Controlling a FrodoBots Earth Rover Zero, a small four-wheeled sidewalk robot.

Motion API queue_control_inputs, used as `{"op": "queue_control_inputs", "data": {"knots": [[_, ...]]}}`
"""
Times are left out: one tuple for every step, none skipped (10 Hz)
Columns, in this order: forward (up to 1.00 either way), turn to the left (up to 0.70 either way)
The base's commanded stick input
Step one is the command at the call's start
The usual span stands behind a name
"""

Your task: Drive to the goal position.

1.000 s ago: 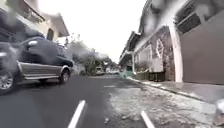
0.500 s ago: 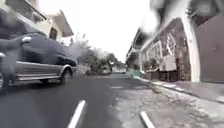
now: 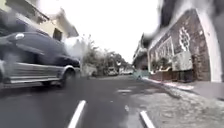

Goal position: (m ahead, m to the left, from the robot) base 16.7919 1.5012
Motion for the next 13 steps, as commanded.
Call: {"op": "queue_control_inputs", "data": {"knots": [[1.00, -0.28], [1.00, -0.35], [1.00, -0.37], [1.00, -0.30], [1.00, -0.06], [1.00, 0.05], [1.00, 0.07], [1.00, 0.05], [1.00, 0.01], [1.00, 0.04], [1.00, 0.07], [1.00, 0.17], [1.00, 0.16]]}}
